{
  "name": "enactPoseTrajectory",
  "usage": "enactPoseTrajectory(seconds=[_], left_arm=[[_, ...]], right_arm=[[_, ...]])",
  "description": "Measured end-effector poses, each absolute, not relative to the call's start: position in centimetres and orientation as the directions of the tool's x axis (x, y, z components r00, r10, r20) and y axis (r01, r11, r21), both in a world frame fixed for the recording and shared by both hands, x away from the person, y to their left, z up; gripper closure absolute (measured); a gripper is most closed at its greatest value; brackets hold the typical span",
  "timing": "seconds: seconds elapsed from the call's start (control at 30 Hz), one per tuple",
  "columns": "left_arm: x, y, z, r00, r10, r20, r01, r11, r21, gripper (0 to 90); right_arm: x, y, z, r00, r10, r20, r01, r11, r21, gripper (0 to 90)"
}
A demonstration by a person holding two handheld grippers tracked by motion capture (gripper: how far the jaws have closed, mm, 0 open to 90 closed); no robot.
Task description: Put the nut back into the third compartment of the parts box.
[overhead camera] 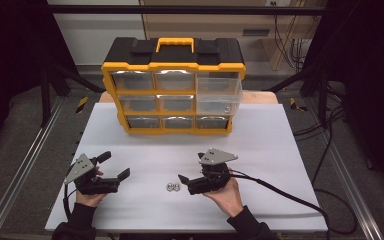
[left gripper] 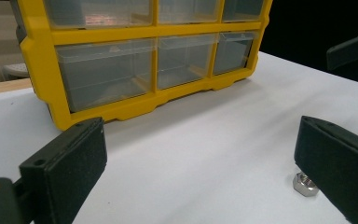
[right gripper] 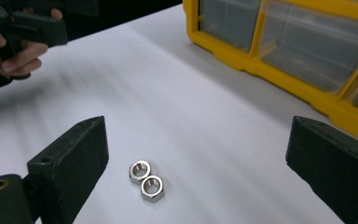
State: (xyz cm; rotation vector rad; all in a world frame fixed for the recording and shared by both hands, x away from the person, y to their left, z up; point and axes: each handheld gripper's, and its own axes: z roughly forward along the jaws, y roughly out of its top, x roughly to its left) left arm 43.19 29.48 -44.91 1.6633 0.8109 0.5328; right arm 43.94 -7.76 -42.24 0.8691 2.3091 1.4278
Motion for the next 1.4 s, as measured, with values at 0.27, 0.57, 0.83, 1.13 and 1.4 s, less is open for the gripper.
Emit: enactPoseTrajectory(seconds=[0.27, 0.57, 0.83, 1.13, 1.4], left_arm=[[43.2, 29.5, -44.9, 0.659, 0.749, -0.071, 0.23, -0.11, 0.967, 2.2], [43.2, 29.5, -44.9, 0.658, 0.75, -0.072, 0.231, -0.109, 0.967, 2.2], [43.2, 29.5, -45.0, 0.657, 0.751, -0.069, 0.233, -0.115, 0.966, 2.2], [43.2, 29.4, -45.0, 0.656, 0.751, -0.07, 0.236, -0.116, 0.965, 2.3], [43.2, 29.4, -45.0, 0.657, 0.751, -0.069, 0.237, -0.119, 0.964, 2.3]], right_arm=[[44.4, -6.6, -44.4, -0.783, 0.614, 0.095, 0.38, 0.353, 0.855, 9.4], [44.9, -5.0, -47.0, -0.804, 0.586, 0.103, 0.408, 0.416, 0.813, 17.1], [44.9, -4.4, -48.3, -0.818, 0.562, 0.125, 0.43, 0.452, 0.782, 26.3], [44.7, -3.7, -48.8, -0.846, 0.525, 0.097, 0.407, 0.516, 0.754, 43.6], [45.0, -3.7, -49.0, -0.856, 0.505, 0.105, 0.405, 0.531, 0.745, 56.6]])
